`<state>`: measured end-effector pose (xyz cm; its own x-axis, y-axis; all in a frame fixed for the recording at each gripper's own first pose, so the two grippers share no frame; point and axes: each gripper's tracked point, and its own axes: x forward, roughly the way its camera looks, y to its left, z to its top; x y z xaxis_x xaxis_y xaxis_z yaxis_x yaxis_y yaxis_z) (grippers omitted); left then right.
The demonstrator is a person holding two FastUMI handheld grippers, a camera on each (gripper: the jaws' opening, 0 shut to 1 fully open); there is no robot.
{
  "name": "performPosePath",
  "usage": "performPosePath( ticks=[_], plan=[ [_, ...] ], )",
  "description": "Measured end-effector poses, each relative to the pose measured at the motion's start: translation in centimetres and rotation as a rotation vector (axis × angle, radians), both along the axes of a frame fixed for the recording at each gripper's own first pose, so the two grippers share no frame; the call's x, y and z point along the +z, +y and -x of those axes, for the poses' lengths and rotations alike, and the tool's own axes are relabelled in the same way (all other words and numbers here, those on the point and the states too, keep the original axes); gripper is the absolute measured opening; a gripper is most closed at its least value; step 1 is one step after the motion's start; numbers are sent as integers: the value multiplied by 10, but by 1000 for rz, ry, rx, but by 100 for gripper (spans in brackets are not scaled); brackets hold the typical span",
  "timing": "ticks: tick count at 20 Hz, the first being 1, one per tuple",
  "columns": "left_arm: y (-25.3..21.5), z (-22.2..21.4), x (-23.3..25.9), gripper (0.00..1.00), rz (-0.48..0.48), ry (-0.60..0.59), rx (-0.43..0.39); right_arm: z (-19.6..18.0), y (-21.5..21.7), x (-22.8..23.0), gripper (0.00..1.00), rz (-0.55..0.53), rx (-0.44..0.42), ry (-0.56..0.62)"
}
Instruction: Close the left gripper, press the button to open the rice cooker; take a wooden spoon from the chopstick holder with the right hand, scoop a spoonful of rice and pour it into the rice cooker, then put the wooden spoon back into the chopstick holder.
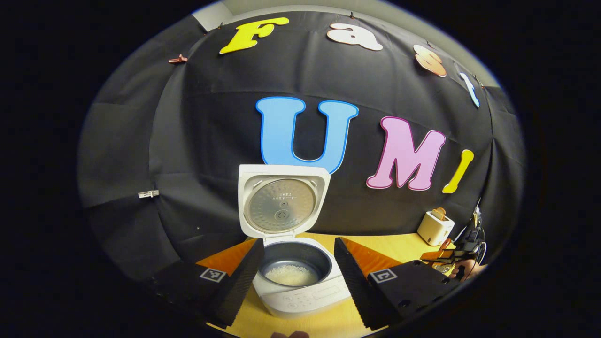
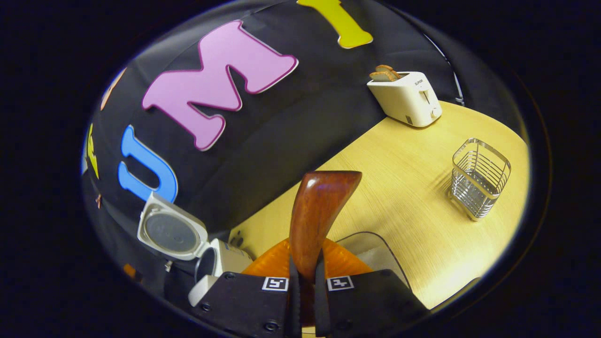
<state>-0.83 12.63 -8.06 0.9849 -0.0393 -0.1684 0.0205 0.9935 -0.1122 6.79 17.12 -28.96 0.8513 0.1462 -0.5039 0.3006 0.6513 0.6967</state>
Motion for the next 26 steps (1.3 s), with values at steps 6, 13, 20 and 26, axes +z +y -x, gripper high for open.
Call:
performPosePath(
  ticks=[6, 13, 20, 26],
  plan=[
    [8, -6, 0, 95, 18, -24, -10, -33, 5, 82, 15, -150, -66, -111],
    [36, -9, -3, 95, 44, -47, 21, -86, 69, 161, 15, -247, -41, -213],
    [67, -1, -7, 95, 53, -57, 75, -117, 180, 185, 15, -239, 98, -248],
    [89, 9, -14, 95, 47, -49, 123, -133, 262, 185, 15, -117, 228, -286]
  ],
)
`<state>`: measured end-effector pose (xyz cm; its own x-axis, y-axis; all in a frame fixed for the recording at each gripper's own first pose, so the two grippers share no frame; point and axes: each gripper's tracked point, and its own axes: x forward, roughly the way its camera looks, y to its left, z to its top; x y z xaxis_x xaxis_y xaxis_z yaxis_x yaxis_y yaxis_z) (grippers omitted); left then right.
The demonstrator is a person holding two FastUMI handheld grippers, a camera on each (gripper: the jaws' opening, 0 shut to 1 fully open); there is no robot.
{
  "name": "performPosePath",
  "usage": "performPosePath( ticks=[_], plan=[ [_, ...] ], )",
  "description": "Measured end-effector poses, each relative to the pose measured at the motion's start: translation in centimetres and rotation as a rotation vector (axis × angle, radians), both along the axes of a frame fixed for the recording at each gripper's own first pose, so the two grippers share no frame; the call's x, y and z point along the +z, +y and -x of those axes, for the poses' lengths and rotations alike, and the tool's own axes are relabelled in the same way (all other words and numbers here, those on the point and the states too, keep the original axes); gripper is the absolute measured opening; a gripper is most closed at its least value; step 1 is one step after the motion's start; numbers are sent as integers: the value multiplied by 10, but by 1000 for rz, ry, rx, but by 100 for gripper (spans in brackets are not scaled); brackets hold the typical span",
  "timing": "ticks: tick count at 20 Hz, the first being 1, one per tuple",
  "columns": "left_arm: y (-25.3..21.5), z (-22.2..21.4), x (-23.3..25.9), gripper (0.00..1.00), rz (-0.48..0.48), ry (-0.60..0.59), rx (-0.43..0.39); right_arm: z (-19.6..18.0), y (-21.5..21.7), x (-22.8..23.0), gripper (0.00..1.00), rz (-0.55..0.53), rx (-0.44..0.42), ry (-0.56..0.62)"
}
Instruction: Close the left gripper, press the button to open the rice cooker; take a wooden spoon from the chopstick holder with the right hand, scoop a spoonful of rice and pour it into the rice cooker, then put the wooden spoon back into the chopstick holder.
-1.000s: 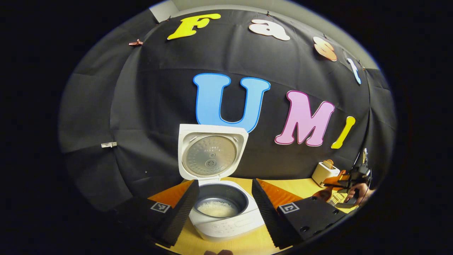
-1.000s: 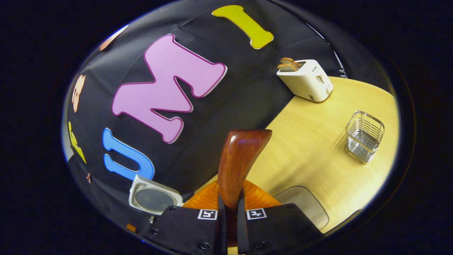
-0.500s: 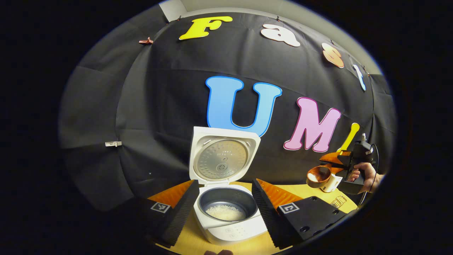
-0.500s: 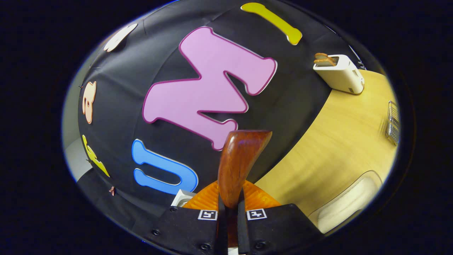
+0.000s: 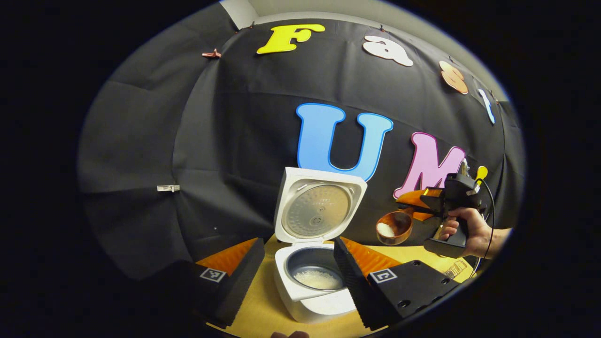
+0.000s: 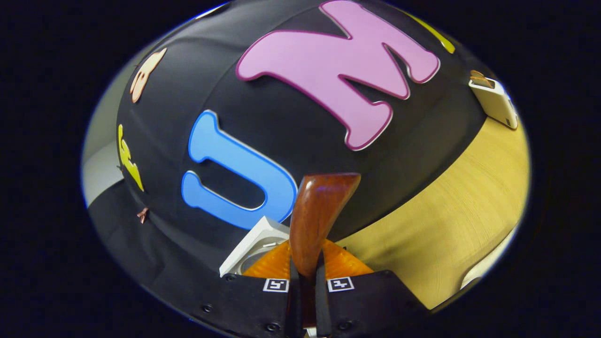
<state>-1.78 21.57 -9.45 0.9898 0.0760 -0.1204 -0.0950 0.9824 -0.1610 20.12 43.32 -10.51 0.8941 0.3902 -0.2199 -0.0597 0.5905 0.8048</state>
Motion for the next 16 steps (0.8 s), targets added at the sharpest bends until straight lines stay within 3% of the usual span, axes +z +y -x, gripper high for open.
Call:
performPosePath(
  ticks=[5, 16],
  plan=[
    [11, 3, -10, 95, 7, 14, 22, -3, 46, -3, 14, 158, 79, -77],
    [8, -3, -29, 95, 23, 41, 14, -9, 94, 15, 15, 588, 220, -375]
  ],
)
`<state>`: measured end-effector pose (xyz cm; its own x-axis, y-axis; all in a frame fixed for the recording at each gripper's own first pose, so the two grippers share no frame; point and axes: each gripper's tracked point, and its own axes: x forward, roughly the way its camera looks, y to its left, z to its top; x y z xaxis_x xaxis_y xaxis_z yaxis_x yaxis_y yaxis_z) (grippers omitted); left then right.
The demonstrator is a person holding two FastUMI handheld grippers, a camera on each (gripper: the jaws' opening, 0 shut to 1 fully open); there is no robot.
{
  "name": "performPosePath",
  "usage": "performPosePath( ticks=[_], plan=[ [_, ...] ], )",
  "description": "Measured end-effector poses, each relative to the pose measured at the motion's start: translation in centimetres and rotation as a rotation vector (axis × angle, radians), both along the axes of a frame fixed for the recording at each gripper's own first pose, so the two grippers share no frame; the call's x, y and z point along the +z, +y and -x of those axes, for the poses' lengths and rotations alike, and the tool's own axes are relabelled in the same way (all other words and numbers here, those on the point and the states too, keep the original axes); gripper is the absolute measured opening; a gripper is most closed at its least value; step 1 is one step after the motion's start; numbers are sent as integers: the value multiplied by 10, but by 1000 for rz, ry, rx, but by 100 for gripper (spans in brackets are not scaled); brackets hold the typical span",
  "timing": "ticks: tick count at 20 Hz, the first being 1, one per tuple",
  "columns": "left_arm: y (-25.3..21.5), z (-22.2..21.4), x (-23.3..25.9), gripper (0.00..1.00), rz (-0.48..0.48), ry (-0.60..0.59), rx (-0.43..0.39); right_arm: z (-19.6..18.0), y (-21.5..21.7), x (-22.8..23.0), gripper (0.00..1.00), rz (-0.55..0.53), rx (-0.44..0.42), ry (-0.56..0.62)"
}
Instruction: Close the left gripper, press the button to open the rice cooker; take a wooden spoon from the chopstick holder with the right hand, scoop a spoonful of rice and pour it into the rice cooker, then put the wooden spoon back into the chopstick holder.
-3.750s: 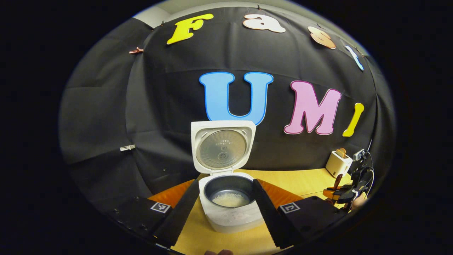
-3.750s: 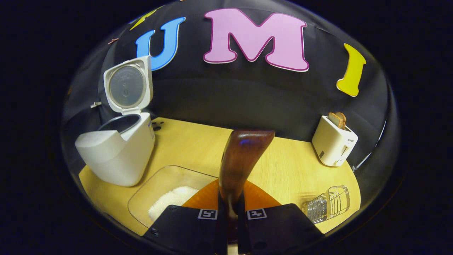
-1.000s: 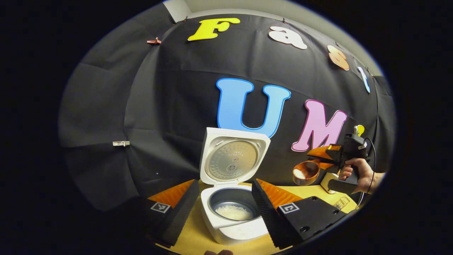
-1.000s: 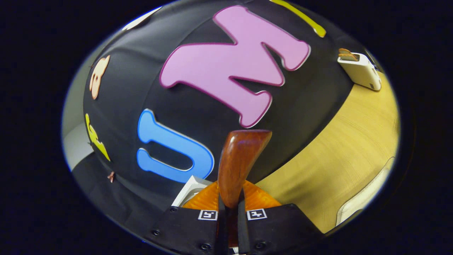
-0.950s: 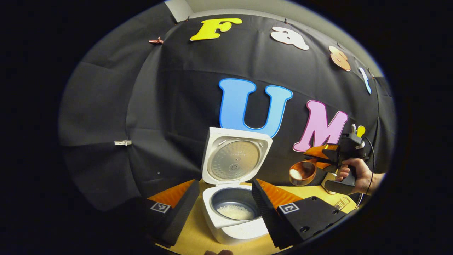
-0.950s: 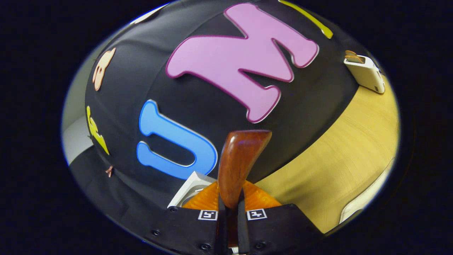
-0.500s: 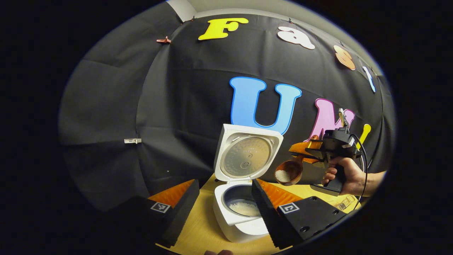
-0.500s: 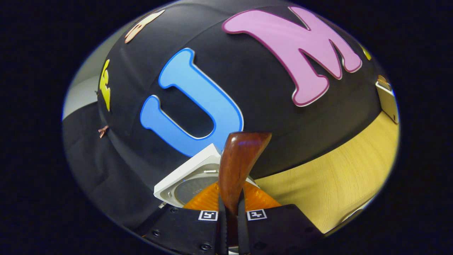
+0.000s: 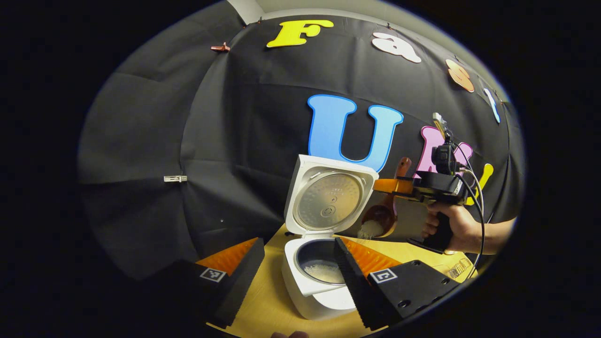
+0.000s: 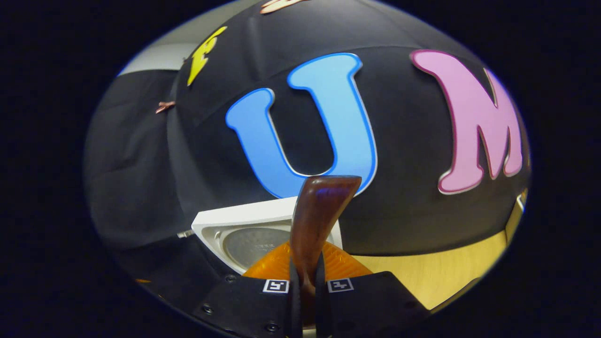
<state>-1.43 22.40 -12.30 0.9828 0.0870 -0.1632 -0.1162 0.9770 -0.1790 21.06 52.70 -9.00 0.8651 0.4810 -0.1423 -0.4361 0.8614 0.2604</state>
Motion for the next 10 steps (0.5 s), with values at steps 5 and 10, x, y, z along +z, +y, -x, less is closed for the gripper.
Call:
performPosePath(
  ticks=[5, 10],
  plan=[
    [-2, -3, -3, 95, -3, 5, -1, 10, 24, -3, 14, 166, 90, -118],
    [-5, -7, -6, 95, -1, 9, -8, 25, 42, -1, 15, 275, 158, -205]
  ],
)
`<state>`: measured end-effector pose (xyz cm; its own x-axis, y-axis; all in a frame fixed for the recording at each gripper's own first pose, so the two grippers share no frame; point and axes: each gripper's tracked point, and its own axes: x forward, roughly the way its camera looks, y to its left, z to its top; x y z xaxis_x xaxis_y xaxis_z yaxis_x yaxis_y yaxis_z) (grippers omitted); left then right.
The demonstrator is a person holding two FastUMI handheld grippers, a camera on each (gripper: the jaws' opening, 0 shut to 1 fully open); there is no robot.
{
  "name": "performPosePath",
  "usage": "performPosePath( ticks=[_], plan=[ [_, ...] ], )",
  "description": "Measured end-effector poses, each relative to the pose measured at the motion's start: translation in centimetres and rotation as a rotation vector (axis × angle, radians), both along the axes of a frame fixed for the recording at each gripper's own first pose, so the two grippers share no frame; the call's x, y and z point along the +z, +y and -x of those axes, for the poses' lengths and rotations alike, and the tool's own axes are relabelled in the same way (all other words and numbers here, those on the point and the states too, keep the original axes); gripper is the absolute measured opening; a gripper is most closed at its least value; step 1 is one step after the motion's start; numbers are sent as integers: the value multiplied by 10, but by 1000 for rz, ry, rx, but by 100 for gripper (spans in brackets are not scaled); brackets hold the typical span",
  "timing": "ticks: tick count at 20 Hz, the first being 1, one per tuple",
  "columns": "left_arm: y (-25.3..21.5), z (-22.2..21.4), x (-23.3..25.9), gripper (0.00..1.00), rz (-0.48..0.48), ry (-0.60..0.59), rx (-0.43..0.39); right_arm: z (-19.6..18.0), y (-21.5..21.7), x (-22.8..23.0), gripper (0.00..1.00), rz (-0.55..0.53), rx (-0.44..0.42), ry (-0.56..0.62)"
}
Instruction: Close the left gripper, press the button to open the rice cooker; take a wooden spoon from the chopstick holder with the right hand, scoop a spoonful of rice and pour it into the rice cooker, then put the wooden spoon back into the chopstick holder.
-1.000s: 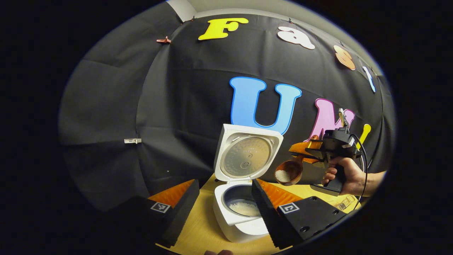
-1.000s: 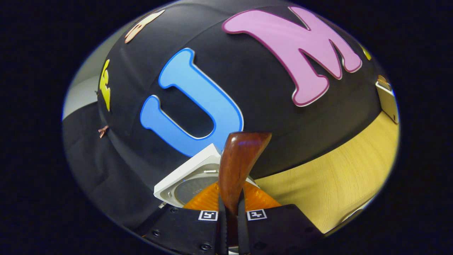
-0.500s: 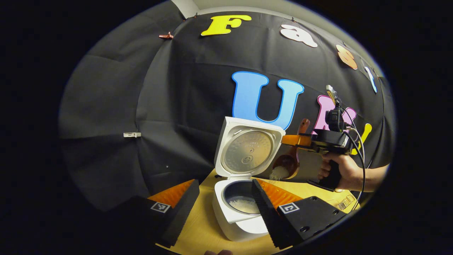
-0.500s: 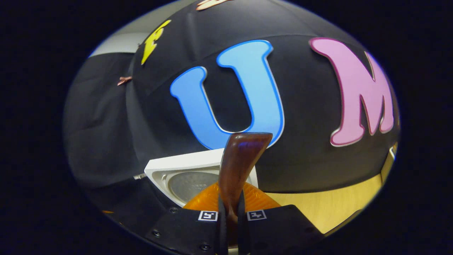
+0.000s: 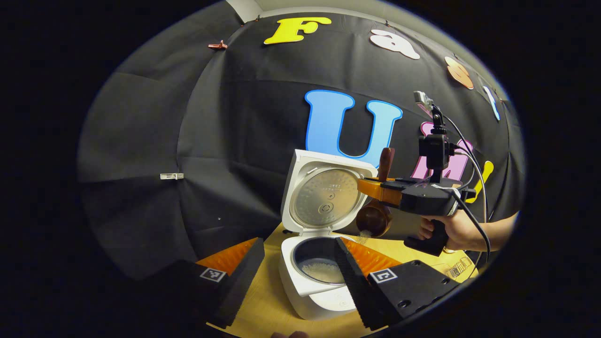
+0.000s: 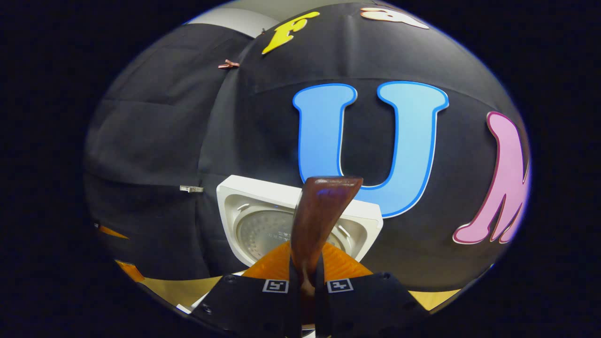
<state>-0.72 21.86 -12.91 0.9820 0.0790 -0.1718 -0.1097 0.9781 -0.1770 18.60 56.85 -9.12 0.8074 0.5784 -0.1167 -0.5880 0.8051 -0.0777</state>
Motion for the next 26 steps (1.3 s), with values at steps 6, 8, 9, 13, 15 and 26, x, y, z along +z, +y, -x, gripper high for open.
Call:
performPosePath(
  ticks=[6, 8, 9, 13, 15, 26],
  plan=[
    [1, 2, -1, 95, 9, -4, -2, 24, 23, -6, 14, 178, 108, -143],
    [3, 3, -1, 95, 10, -7, 0, 32, 32, -15, 15, 256, 143, -194],
    [4, 4, -2, 95, 10, -8, 1, 38, 37, -19, 15, 295, 162, -222],
    [9, 11, -3, 95, 10, -6, 11, 51, 50, -35, 15, 392, 217, -273],
    [10, 15, -4, 91, 14, -3, 16, 55, 53, -37, 15, 407, 226, -276],
    [3, 26, 4, 91, -17, -1, 14, 43, 18, -30, 15, -158, 23, 276]
  ],
)
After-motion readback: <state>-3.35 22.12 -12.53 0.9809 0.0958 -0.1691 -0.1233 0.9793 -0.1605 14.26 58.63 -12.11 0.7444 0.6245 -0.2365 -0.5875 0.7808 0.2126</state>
